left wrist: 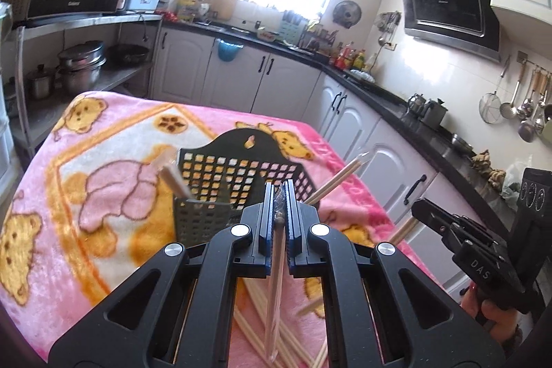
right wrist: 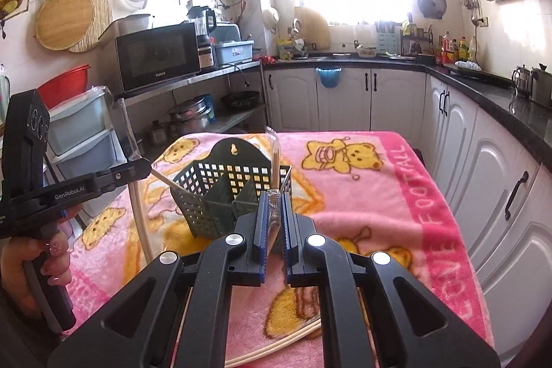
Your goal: Organize utensils
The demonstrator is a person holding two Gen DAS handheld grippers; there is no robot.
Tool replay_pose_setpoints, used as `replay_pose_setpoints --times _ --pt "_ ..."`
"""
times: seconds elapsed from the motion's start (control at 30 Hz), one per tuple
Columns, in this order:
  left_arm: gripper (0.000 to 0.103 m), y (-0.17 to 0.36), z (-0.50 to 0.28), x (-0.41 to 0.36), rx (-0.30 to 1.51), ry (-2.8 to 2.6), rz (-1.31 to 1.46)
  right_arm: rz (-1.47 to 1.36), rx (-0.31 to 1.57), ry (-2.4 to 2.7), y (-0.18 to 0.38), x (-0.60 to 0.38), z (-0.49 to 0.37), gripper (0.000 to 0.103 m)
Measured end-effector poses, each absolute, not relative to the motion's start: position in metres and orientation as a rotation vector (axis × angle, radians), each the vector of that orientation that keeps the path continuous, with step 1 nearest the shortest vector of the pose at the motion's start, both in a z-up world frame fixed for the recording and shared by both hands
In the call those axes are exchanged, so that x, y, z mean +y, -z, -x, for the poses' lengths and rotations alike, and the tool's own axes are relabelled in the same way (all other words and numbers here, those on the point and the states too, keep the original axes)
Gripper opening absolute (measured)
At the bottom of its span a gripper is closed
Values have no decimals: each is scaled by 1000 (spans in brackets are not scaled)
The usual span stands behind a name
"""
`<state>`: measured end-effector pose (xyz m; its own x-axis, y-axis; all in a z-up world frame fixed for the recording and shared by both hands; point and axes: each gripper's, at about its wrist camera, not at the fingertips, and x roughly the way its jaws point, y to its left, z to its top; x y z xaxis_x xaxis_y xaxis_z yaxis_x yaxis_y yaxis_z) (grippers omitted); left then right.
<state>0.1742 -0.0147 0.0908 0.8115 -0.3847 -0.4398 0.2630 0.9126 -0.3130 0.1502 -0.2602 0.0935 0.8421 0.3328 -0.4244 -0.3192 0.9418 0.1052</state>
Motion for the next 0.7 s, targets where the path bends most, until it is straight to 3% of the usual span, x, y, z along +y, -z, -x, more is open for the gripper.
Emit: replay_pose_setpoints --times 0.7 --pt "3 -140 -179 -45 430 442 180 -5 367 -339 -134 -261 -133 7"
